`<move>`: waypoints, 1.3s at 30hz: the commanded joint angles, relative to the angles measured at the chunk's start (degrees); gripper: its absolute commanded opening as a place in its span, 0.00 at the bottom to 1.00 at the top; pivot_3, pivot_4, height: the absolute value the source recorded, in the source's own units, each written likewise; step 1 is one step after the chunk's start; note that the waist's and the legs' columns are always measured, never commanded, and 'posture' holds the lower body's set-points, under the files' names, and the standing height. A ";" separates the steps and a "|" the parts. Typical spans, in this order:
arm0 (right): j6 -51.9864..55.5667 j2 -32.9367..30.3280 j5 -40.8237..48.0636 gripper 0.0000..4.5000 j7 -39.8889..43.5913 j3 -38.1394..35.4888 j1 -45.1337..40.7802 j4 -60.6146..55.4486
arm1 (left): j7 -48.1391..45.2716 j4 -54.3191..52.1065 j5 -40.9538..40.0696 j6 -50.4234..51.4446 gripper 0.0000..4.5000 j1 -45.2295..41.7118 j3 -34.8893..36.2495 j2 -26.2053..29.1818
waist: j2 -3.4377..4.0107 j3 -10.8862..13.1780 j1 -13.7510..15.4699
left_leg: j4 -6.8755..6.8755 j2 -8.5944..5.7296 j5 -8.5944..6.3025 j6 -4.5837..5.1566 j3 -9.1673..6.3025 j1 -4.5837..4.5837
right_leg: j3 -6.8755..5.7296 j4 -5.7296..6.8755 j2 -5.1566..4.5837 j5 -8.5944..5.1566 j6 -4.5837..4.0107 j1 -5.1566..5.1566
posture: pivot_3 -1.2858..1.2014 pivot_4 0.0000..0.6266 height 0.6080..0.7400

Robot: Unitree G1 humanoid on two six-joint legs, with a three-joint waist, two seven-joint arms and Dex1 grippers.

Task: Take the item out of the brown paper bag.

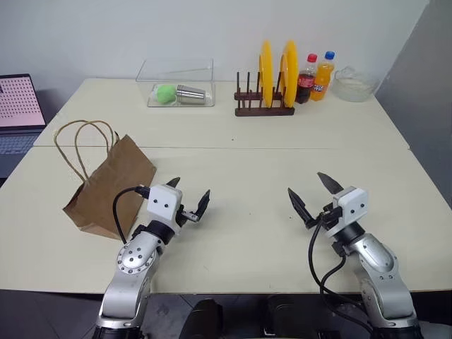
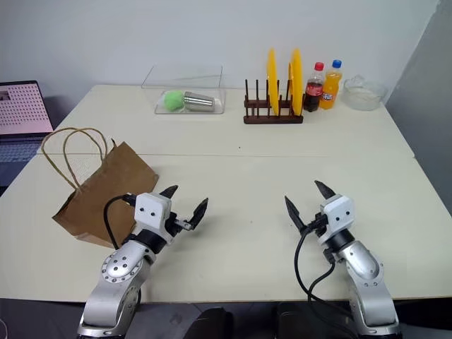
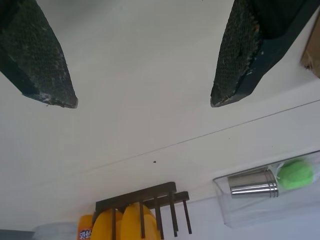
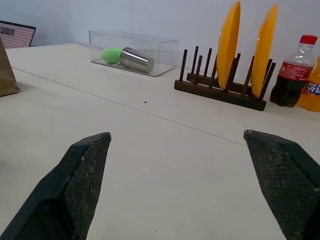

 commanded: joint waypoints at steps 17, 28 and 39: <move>-0.50 -0.45 0.31 1.00 0.28 -0.38 -0.92 -0.82 | 0.04 -0.16 1.91 -3.62 0.99 -0.28 -0.29 -0.39 | 0.00 0.00 0.00 | 0.00 0.00 0.00 0.00 0.00 0.00 | 0.00 0.00 0.00 0.00 0.00 0.00 | 0.52 0.24 1.00; 2.20 -2.44 2.25 1.00 4.28 1.59 -5.54 -0.75 | 2.19 -2.61 2.46 -2.15 0.99 -0.13 2.18 -0.80 | 0.00 0.00 -0.06 | 0.01 0.00 0.00 0.00 0.02 0.00 | 0.01 0.00 0.00 0.00 0.00 0.00 | 0.52 0.24 1.00; 22.32 -11.20 23.07 1.00 24.65 5.31 -22.38 -3.83 | 6.34 -20.04 -3.90 6.15 0.99 6.90 13.82 -1.37 | -0.01 0.03 -0.04 | 0.03 0.00 -0.01 0.03 -0.09 -0.10 | -0.10 -0.11 -0.01 0.01 0.00 0.01 | 0.52 0.24 1.00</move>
